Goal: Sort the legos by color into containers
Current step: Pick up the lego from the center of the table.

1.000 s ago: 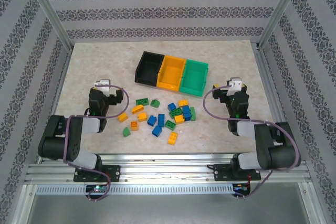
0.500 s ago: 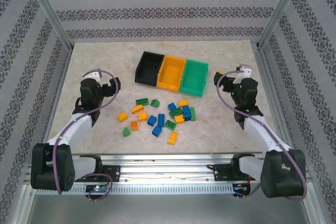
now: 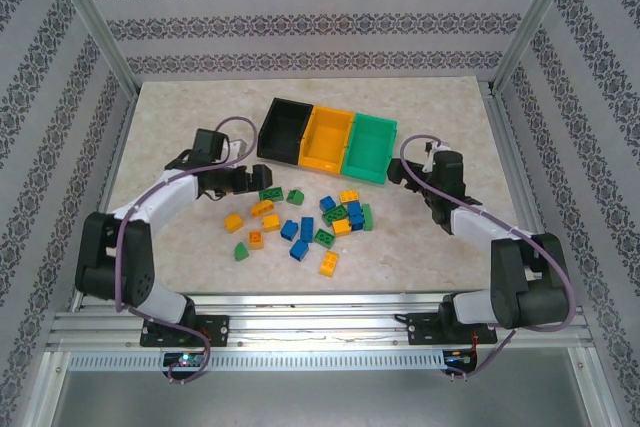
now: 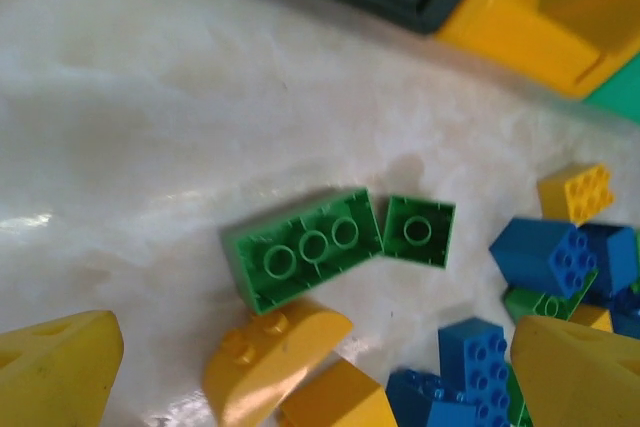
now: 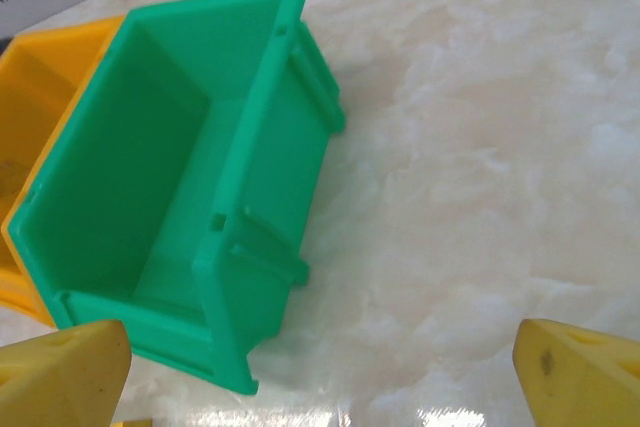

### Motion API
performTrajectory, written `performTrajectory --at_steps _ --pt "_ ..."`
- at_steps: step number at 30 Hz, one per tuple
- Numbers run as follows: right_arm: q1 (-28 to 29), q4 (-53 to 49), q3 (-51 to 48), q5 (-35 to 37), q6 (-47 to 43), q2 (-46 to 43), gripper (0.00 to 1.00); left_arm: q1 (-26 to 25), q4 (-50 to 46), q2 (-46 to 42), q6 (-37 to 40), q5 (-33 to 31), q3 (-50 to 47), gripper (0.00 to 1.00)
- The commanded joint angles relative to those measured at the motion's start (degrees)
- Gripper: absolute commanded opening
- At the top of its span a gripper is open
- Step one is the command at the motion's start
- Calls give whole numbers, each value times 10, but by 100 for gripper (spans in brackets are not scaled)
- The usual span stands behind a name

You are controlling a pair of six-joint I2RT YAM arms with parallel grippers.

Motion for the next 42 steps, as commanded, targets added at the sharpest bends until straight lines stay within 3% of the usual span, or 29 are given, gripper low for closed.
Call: performTrajectory --at_steps 1,5,13,20,31,42 --pt "10 31 -33 58 29 -22 98 -35 -115 52 40 -31 61 100" --pt "15 50 -63 94 47 -56 98 -81 -190 135 57 -127 144 100" --pt "21 47 -70 101 54 -71 98 -133 -268 241 61 -238 254 100" --pt "23 44 -61 98 54 -60 98 -135 -244 260 30 -238 251 99" --pt "33 40 -59 124 36 -66 98 -135 -226 239 28 -224 254 61" --pt "38 47 -62 131 34 -68 98 -117 -247 220 45 -217 331 61"
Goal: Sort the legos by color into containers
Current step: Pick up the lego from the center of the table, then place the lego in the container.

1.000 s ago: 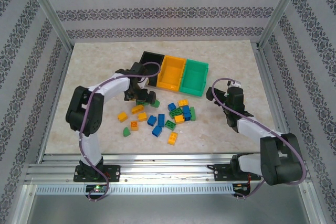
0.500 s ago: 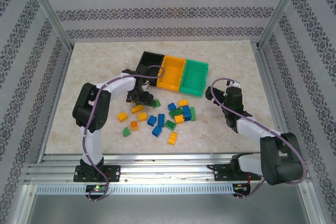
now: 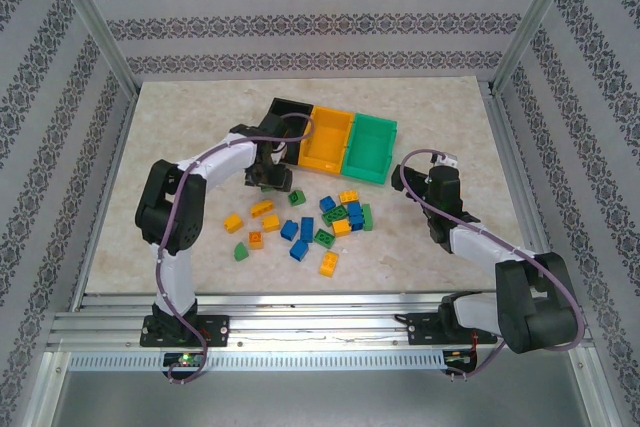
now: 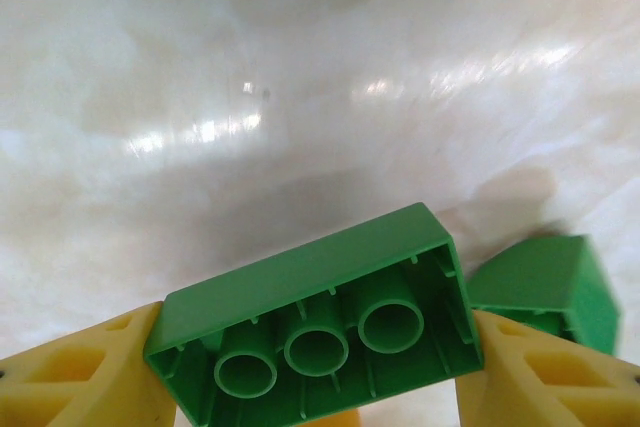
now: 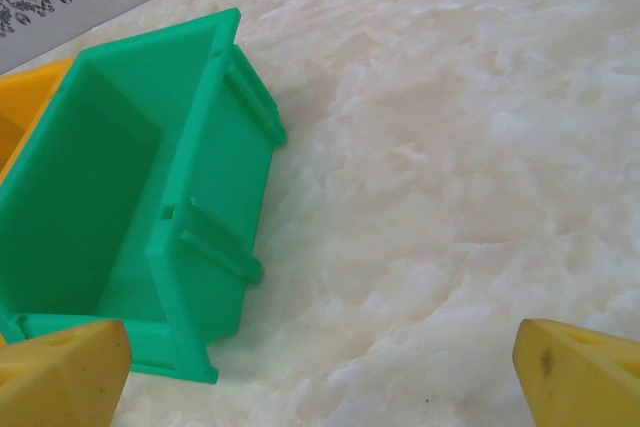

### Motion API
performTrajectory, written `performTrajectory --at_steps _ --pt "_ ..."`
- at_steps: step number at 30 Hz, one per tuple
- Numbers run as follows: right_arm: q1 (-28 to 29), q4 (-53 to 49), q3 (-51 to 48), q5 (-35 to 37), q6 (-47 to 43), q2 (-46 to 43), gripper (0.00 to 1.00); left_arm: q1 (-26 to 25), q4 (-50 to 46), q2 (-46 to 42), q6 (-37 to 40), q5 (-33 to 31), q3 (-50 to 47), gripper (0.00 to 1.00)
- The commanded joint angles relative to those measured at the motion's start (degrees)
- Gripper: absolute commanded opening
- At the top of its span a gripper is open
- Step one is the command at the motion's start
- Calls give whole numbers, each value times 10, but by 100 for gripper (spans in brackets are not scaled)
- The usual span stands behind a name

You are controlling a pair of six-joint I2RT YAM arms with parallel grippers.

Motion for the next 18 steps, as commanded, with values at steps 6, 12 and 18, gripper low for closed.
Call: performTrajectory --at_steps 6,12,18 --pt "9 10 8 18 -12 -4 98 39 -46 35 36 15 179 62" --pt "11 9 7 22 -18 -7 98 60 -117 145 45 21 360 79" --pt "11 8 8 27 -20 -6 98 53 -96 123 35 48 322 92"
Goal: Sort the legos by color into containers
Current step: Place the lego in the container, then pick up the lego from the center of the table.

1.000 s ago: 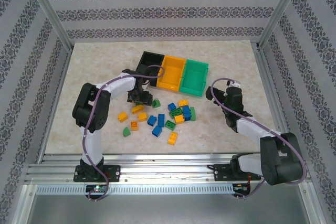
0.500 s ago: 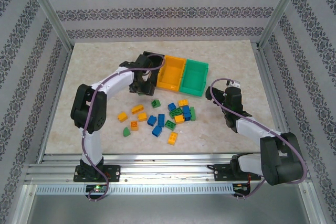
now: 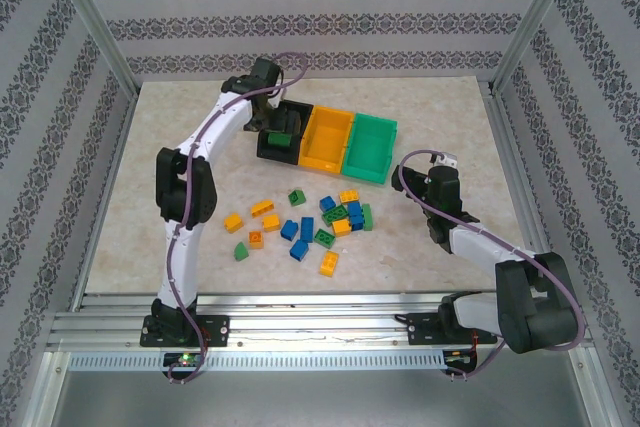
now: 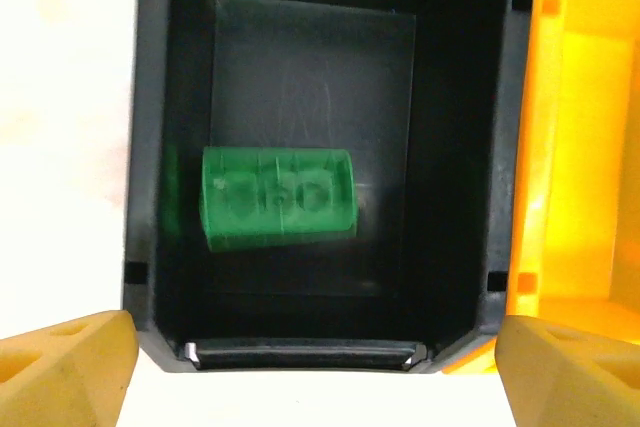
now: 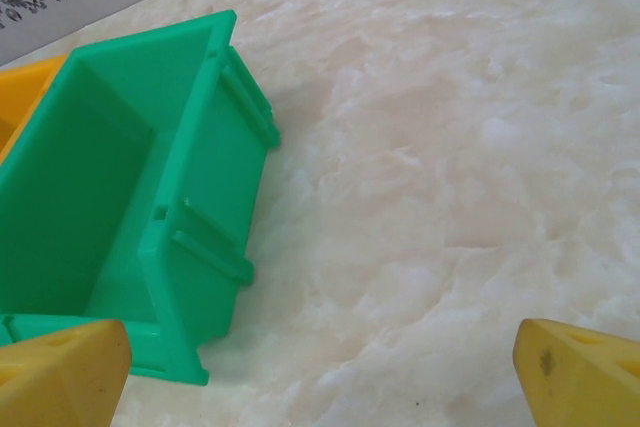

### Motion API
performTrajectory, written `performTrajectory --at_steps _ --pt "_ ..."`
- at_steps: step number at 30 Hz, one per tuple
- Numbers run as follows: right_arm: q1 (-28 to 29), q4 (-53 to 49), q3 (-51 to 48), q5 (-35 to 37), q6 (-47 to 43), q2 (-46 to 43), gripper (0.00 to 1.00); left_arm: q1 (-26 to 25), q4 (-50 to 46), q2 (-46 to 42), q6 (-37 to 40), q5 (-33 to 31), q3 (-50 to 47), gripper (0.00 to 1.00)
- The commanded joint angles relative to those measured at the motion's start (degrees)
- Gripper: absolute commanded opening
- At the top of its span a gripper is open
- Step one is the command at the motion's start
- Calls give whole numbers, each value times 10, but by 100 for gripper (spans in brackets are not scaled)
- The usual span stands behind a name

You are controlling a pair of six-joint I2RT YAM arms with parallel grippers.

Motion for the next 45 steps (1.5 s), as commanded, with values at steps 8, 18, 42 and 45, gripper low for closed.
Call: performTrajectory --at_steps 8,18,42,45 --pt "9 13 22 10 -4 19 98 -48 188 -231 -3 35 -358 92" --pt "14 18 41 -3 6 59 98 -95 316 -345 -7 91 -554 90" --pt "19 17 28 12 2 35 98 -218 287 -153 54 93 -415 82" --pt "19 17 29 14 1 35 98 -219 267 -142 50 89 -403 77"
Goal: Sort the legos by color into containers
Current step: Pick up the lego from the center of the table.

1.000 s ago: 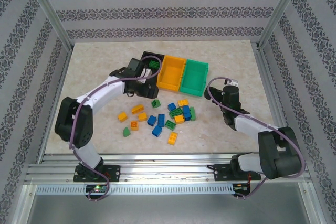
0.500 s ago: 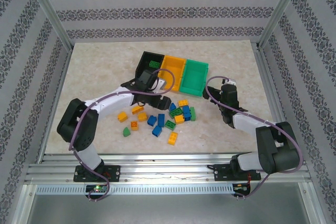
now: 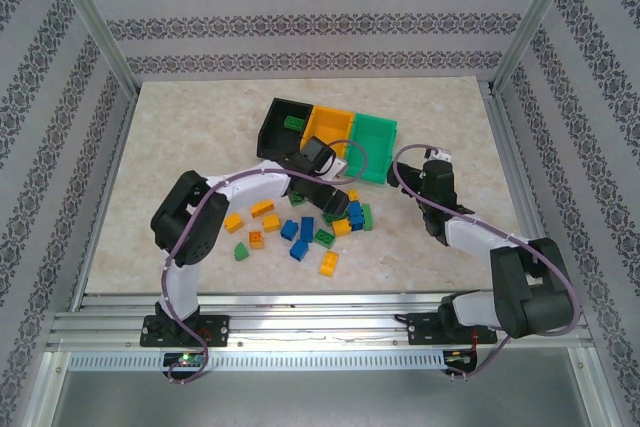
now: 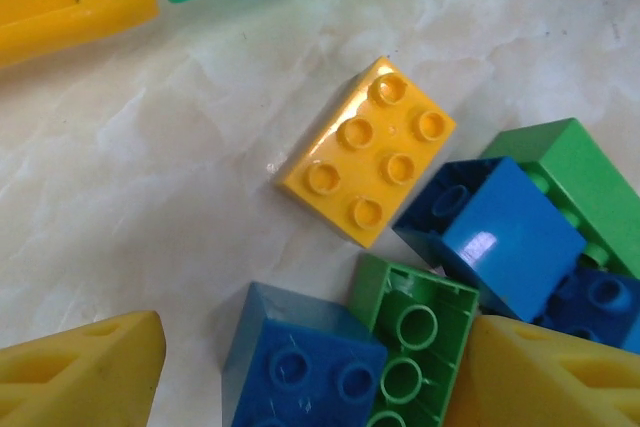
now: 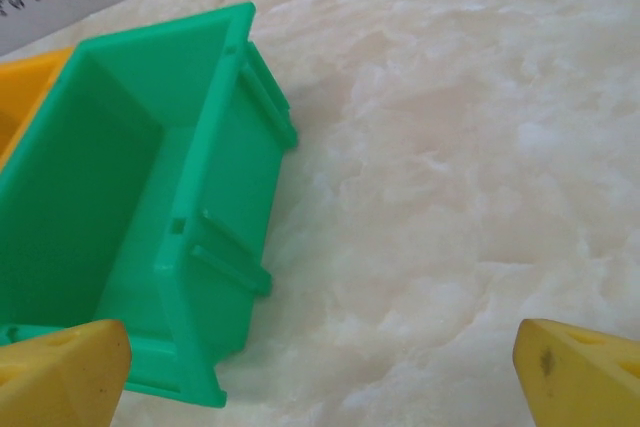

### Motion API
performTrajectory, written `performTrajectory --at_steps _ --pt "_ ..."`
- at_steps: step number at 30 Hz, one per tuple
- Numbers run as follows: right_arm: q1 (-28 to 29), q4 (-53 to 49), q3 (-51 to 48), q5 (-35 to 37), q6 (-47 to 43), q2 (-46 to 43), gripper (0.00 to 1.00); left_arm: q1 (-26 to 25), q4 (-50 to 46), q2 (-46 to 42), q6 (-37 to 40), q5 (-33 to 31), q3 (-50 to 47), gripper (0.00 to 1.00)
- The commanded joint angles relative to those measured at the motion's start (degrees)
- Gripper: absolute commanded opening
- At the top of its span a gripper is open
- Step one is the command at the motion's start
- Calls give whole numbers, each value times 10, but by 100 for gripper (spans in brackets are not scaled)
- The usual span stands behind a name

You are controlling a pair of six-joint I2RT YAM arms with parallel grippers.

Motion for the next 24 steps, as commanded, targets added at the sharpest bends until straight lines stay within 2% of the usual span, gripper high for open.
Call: performTrajectory --at_steps 1,4,8,10,16,24 --pt "8 12 -1 14 0 -7 98 -6 -34 8 7 -1 14 76" --pt "8 12 0 8 2 -3 98 -8 -29 11 -2 -8 6 71" --pt "9 12 -1 10 0 -7 98 -8 -38 8 -3 -20 4 54" --pt "9 11 -1 12 -1 -8 98 -8 -41 1 -2 -31 6 51" --pt "9 11 0 11 -2 -6 98 -8 -51 -18 0 -59 14 35" --pt "9 11 1 12 -3 -5 98 0 -69 -33 22 -127 68 28"
